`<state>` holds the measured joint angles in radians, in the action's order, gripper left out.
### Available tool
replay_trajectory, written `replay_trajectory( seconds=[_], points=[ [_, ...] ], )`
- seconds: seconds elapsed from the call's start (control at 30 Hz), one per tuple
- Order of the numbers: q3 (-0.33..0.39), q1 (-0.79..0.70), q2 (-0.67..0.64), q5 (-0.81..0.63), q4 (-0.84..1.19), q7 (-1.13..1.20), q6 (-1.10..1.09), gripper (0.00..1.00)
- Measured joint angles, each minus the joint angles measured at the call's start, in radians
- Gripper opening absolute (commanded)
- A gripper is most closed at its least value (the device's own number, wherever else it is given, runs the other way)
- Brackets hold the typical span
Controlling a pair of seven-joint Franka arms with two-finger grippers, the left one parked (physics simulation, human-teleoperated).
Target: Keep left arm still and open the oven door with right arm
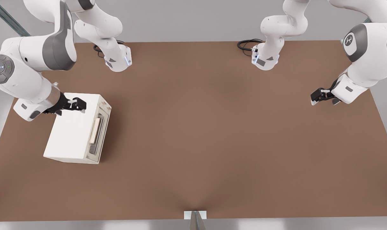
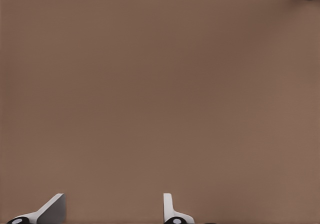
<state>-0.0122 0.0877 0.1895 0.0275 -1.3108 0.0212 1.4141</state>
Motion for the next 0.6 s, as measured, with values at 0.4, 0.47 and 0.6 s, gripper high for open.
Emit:
replay_trajectory(
  seconds=[0.4, 0.47, 0.6],
  points=[
    [0.030, 0.256, 0.507, 0.558, 0.258, -0.013, -0.142, 0.00],
    [0.104, 0.333, 0.546, 0.662, 0.269, -0.047, -0.174, 0.00],
    [0.136, 0.391, 0.562, 0.713, 0.147, -0.148, -0.212, 0.00]
  ],
)
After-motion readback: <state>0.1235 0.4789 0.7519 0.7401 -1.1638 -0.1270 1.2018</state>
